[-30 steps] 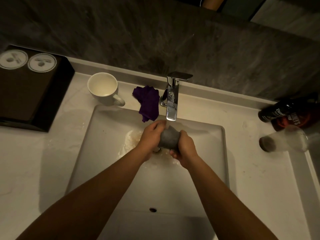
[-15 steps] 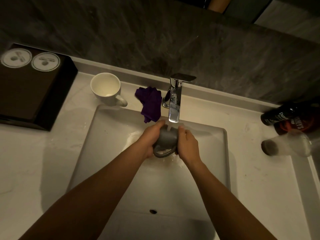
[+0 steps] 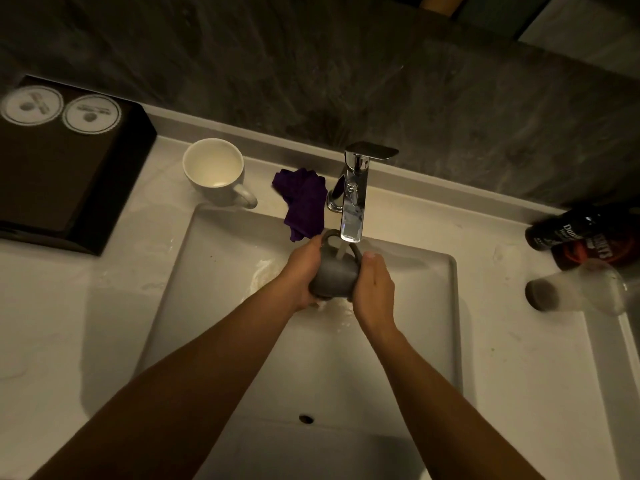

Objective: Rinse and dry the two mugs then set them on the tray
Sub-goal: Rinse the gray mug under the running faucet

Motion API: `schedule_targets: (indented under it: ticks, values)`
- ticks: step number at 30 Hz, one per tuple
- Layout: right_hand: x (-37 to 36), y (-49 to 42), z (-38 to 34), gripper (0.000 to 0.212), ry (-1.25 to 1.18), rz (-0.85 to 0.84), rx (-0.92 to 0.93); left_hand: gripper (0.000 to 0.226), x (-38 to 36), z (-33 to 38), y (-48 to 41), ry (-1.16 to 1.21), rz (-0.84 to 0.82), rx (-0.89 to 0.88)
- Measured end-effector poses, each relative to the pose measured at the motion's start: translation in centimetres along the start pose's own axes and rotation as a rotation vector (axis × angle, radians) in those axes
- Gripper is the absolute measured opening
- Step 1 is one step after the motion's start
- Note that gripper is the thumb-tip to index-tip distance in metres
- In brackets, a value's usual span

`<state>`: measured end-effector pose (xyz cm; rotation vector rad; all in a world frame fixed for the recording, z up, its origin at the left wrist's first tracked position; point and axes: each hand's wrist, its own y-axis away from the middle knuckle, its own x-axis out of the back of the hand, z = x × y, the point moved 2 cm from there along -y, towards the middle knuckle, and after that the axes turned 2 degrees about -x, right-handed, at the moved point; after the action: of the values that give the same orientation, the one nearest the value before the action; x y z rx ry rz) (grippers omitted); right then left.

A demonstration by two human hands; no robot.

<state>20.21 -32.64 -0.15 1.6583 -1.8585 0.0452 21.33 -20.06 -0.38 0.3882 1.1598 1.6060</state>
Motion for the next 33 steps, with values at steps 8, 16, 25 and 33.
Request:
schedule_targets:
  ticks: [8, 16, 25, 33]
  values:
    - [0.0, -0.2, -1.0, 0.056, -0.433, -0.351, -0.688, 0.028, 1.4, -1.6, -0.4, -0.093, 0.065, -0.548]
    - [-1.1, 2.2, 0.6, 0.052, -0.404, -0.424, -0.618, 0.064, 1.8, -2.8, -0.6, 0.314, 0.078, -0.238]
    - [2.0, 0.9, 2.5, 0.035, -0.360, -0.415, -0.450, 0.068, 4.0, -2.6, 0.6, 0.251, -0.121, 0.058]
    - [2.3, 1.0, 2.6, 0.025, -0.350, -0.563, -0.509, 0.086, 5.7, -2.1, 1.2, 0.018, -0.123, 0.112]
